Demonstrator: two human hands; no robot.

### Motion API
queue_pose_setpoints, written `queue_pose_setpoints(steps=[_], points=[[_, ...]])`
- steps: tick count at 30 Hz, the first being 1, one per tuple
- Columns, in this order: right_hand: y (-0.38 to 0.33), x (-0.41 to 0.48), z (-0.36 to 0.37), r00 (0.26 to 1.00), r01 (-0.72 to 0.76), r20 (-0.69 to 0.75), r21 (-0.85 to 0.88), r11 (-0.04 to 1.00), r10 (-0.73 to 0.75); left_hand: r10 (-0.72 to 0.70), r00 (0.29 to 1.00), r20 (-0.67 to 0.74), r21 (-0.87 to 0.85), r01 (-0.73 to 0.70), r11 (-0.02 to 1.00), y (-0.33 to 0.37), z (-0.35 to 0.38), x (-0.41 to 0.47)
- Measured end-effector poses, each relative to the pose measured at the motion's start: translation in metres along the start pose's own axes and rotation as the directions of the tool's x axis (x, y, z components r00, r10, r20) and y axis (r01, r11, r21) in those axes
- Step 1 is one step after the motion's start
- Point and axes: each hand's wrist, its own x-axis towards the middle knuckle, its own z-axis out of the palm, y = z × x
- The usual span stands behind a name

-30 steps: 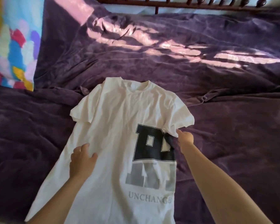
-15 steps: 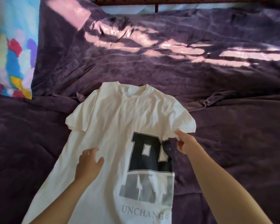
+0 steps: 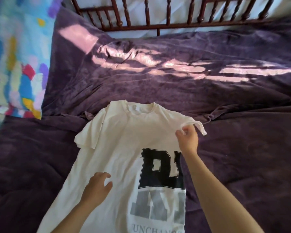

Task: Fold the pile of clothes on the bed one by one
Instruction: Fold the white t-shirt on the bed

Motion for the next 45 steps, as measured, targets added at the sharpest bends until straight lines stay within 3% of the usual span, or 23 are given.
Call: queue_pose_setpoints(steps=[1, 2, 3, 4, 6, 10, 14, 17, 21, 23, 29, 36, 40, 45], points=[[-0.002, -0.008, 0.014, 0.967, 0.248, 0.107, -0.21, 0.946, -0.23, 0.001, 1.0, -0.004, 0.004, -0.001, 1.0, -0.007, -0.003, 0.0], [0.001, -0.015, 0.027, 0.883, 0.457, 0.291, -0.355, 0.815, -0.368, 0.003, 1.0, -0.002, 0.013, -0.003, 1.0, -0.014, -0.005, 0.001], [0.001, -0.024, 0.037, 0.785, 0.58, 0.523, -0.435, 0.689, -0.331, 0.005, 1.0, 0.0, 0.021, -0.005, 1.0, -0.022, -0.007, 0.003], [0.006, -0.031, 0.044, 0.696, 0.62, 0.703, -0.487, 0.615, -0.145, 0.003, 1.0, -0.001, 0.026, -0.003, 1.0, -0.029, -0.009, 0.004], [0.013, -0.044, 0.055, 0.568, 0.624, 0.8, -0.573, 0.531, 0.195, -0.002, 1.0, -0.011, 0.034, 0.003, 0.999, -0.043, -0.012, 0.009], [0.024, -0.069, 0.065, 0.612, 0.562, 0.725, -0.68, 0.472, 0.316, -0.035, 0.998, -0.058, 0.119, 0.042, 0.992, -0.065, -0.023, 0.032], [0.035, -0.079, 0.077, 0.606, 0.494, 0.659, -0.751, 0.439, 0.445, -0.078, 0.987, -0.142, 0.169, 0.102, 0.98, -0.084, -0.042, 0.067], [0.04, -0.08, 0.09, 0.645, 0.451, 0.612, -0.788, 0.418, 0.457, -0.058, 0.977, -0.207, 0.119, 0.084, 0.989, -0.095, -0.057, 0.097], [0.042, -0.09, 0.115, 0.742, 0.363, 0.502, -0.858, 0.364, 0.444, -0.018, 0.976, -0.215, 0.181, 0.058, 0.982, -0.104, -0.071, 0.132], [0.047, -0.097, 0.128, 0.775, 0.303, 0.452, -0.879, 0.368, 0.442, 0.098, 0.966, -0.237, 0.227, -0.042, 0.973, -0.106, -0.075, 0.147], [0.058, -0.096, 0.139, 0.757, 0.186, 0.406, -0.885, 0.426, 0.512, 0.438, 0.878, -0.193, 0.526, -0.284, 0.801, -0.113, -0.078, 0.181], [0.057, -0.097, 0.135, 0.743, 0.178, 0.425, -0.87, 0.459, 0.517, 0.561, 0.812, -0.16, 0.506, -0.42, 0.753, -0.111, -0.098, 0.209], [0.055, -0.098, 0.135, 0.74, 0.176, 0.429, -0.867, 0.466, 0.519, 0.636, 0.771, -0.029, 0.591, -0.5, 0.633, -0.123, -0.094, 0.203], [0.056, -0.095, 0.13, 0.716, 0.206, 0.459, -0.859, 0.469, 0.526, 0.519, 0.838, -0.17, 0.469, -0.395, 0.79, -0.101, -0.064, 0.184]])
